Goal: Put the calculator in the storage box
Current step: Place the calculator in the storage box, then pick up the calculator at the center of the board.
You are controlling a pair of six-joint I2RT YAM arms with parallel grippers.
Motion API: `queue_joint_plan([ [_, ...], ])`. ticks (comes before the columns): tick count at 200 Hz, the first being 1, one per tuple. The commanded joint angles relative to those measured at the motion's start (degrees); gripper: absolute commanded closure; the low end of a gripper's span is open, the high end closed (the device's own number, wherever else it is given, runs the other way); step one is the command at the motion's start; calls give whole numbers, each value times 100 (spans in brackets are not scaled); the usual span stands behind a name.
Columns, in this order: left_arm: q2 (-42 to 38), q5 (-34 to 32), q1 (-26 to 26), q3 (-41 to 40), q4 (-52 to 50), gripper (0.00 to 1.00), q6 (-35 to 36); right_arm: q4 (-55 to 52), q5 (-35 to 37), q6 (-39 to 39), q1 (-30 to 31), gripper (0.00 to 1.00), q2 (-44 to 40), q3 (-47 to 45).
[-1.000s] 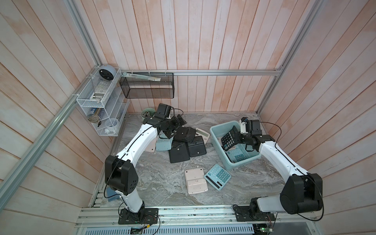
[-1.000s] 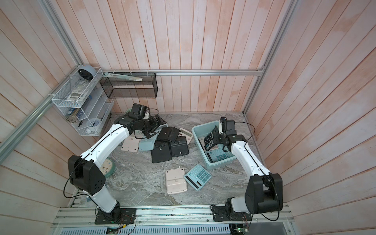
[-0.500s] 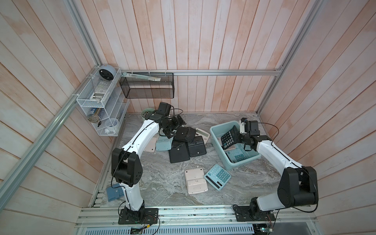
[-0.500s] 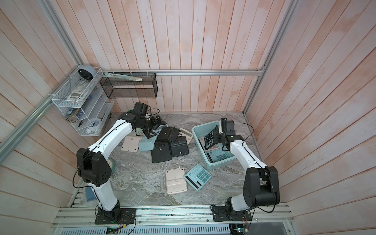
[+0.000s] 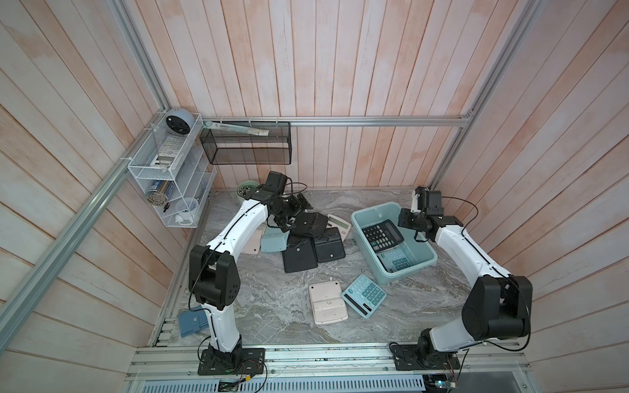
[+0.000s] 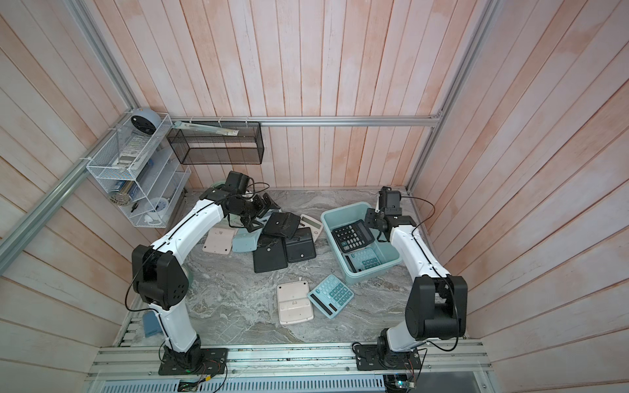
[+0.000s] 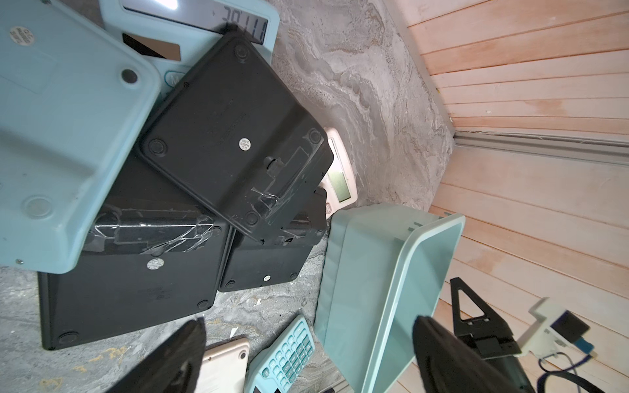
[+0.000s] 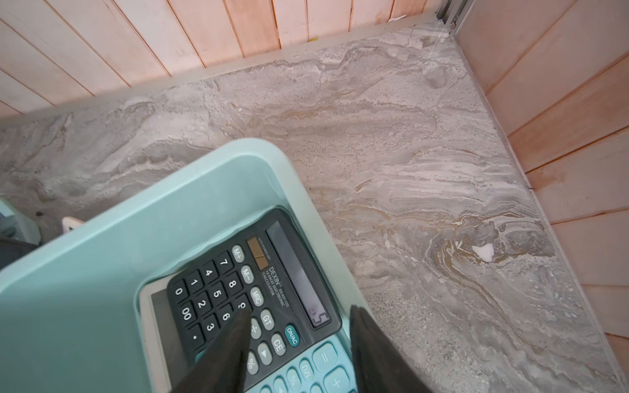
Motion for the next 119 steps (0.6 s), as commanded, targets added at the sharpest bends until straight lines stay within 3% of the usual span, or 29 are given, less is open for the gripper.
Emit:
queue_joint_plan([
  [1,112,10,16,293,-95,0,56,-336,-81,221,-62,43,39,364],
  [78,-184,-149,15,356,-625,0,236,-1222,-330,697,-485,37,-191,611],
  [119,-625,-194,7,-202,-793,0,239,-1341,-1689,660,-466,37,-933,234],
])
